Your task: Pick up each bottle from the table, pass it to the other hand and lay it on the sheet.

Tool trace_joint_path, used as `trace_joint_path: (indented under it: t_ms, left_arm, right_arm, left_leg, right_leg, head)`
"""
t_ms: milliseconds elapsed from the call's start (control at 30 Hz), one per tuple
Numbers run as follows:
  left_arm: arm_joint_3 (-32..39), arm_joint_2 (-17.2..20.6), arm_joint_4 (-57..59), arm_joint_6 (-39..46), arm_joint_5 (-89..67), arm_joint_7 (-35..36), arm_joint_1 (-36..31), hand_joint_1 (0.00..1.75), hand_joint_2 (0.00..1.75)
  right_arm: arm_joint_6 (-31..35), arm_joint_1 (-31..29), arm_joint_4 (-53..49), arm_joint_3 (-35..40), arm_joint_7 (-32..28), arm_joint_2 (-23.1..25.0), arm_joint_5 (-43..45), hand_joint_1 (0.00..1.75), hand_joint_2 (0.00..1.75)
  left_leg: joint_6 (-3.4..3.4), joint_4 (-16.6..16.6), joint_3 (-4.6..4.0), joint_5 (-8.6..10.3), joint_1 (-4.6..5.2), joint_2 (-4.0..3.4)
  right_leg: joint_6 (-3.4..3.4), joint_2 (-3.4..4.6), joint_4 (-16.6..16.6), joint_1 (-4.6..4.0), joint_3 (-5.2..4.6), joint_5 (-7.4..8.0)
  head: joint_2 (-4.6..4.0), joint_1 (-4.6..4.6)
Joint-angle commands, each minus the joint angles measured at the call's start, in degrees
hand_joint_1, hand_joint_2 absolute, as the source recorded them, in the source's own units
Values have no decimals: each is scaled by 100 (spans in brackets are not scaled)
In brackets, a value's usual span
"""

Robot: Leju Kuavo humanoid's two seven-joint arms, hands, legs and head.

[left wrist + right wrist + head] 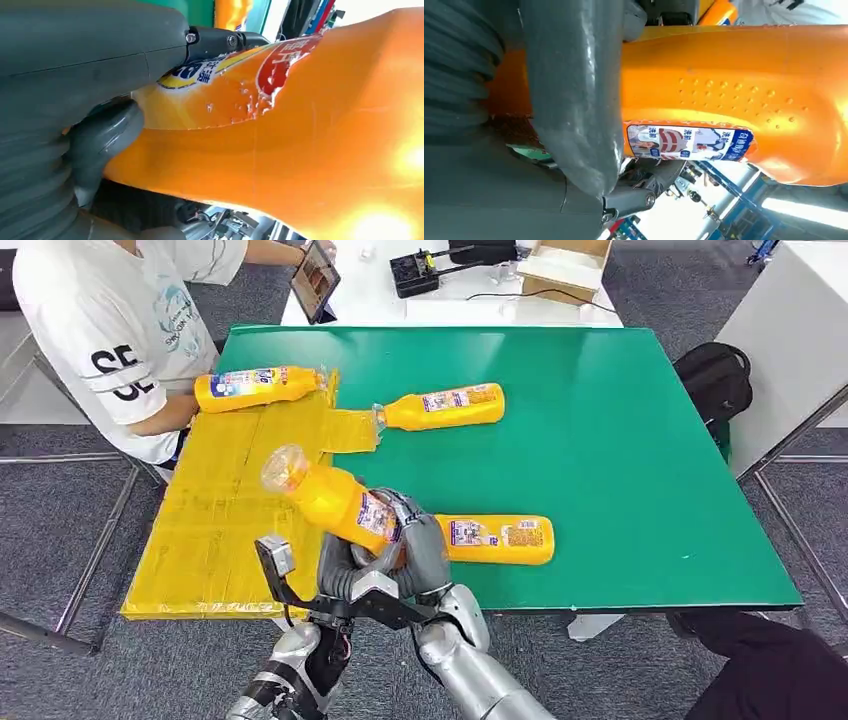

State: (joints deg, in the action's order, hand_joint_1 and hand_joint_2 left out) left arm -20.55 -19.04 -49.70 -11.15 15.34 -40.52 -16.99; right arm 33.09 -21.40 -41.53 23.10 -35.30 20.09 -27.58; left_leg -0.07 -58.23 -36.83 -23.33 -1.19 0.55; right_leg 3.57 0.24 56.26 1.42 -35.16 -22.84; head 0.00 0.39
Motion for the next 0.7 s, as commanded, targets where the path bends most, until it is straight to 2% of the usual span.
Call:
trace_joint_path:
  t_ms: [33, 167, 200, 233, 333, 467, 600, 633, 667, 700]
  left_arm:
    - [-125, -96, 207, -27, -66, 52, -365, 0, 175]
    - [-34, -96, 146, -104, -71, 62, -360, 0, 175]
    - [-34, -96, 146, -104, -71, 62, -360, 0, 175]
    - [-34, -96, 146, -104, -71, 62, -360, 0, 175]
    - [-62, -96, 152, -185, -11, 79, -343, 0, 175]
    - [-65, -96, 140, -230, 64, 65, -335, 0, 175]
    - [-6, -96, 145, -292, 200, 72, -337, 0, 175]
    - [-3, -96, 144, -304, 219, 74, -337, 44, 175]
    - [4, -96, 119, -318, 256, 56, -329, 175, 175]
    - [2, -96, 102, -383, 332, 59, -323, 175, 175]
  right_arm:
    - [-211, 69, 527, 1066, 100, -9, 207, 175, 175]
    - [-199, 44, 569, 1219, 110, -9, 303, 175, 175]
    - [-199, 44, 569, 1219, 110, -9, 303, 175, 175]
    - [-199, 44, 569, 1219, 110, -9, 303, 175, 175]
    - [-196, 23, 615, 1267, 110, -9, 374, 175, 175]
    - [-206, 20, 643, 1307, 114, -9, 394, 175, 175]
    - [-217, 12, 704, 1387, 122, -9, 450, 175, 175]
    - [-219, 10, 711, 1394, 123, -9, 458, 175, 175]
    - [-227, 2, 731, 1420, 117, -9, 479, 175, 175]
    - [-230, -5, 742, 1435, 118, -9, 493, 175, 175]
  left_leg:
    - [4, 1, 19, -9, -3, 3]
    - [6, -1, 36, -18, -5, -1]
    - [12, 0, 70, -34, -7, -9]
    - [4, 1, 20, -9, -3, 5]
    - [9, 0, 44, -21, -6, 1]
    - [4, 2, 16, -7, -3, 5]
    - [7, 0, 38, -18, -5, 6]
    - [4, 1, 20, -9, -4, 8]
    - [6, 0, 29, -14, -5, 5]
    - [7, -1, 39, -19, -5, 4]
  right_leg:
    - [-13, -8, -3, -7, 22, -9]
    - [-22, -7, -2, -10, 39, -17]
    - [-37, -5, -4, -16, 71, -30]
    - [-15, -11, -3, -7, 24, -10]
    - [-26, -12, -3, -12, 48, -21]
    - [-13, -10, -4, -6, 19, -9]
    - [-23, -16, -2, -10, 42, -21]
    - [-16, -14, -2, -8, 24, -12]
    - [-20, -13, -2, -9, 32, -16]
    - [-24, -14, -2, -11, 43, -21]
  head:
    - [0, 0]
    - [0, 0]
    - [0, 0]
    - [0, 0]
    - [0, 0]
    - [0, 0]
    - [0, 0]
    - [0, 0]
    - [0, 0]
    - [0, 0]
